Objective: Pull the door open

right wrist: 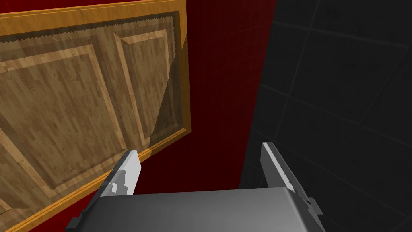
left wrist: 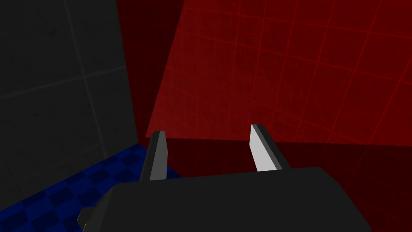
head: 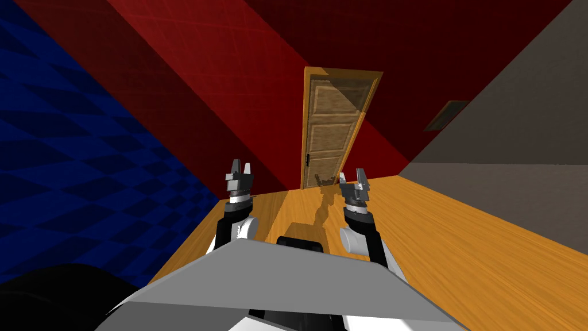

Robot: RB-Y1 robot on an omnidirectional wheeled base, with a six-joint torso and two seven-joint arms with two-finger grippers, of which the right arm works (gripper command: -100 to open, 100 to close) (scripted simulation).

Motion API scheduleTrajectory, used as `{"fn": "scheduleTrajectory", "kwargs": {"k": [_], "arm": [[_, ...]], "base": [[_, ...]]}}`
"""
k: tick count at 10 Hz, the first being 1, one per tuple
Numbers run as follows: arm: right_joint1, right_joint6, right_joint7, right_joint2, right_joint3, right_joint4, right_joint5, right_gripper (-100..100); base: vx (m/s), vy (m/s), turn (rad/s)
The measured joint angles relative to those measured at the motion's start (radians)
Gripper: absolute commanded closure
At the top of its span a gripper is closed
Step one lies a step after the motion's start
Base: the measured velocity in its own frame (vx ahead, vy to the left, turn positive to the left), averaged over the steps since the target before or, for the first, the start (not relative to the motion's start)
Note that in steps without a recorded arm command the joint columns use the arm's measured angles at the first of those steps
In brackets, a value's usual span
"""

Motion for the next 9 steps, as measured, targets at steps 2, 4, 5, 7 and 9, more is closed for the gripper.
{"fn": "scheduleTrajectory", "kwargs": {"k": [2, 4, 5, 7, 9], "arm": [[-0.009, -0.010, -0.033, -0.014, 0.019, 0.029, -0.021, -100], [-0.017, -0.022, -0.065, -0.028, 0.037, 0.057, -0.041, -100], [-0.025, -0.028, -0.080, -0.034, 0.048, 0.074, -0.050, -100], [-0.041, -0.039, -0.117, -0.051, 0.063, 0.112, -0.074, -100], [-0.056, -0.049, -0.153, -0.064, 0.084, 0.147, -0.097, -100]], "base": [[0.077, 0.006, 0.007], [0.089, 0.012, 0.008], [0.097, 0.028, 0.010], [0.088, 0.012, 0.008], [0.095, 0.015, 0.010]]}}
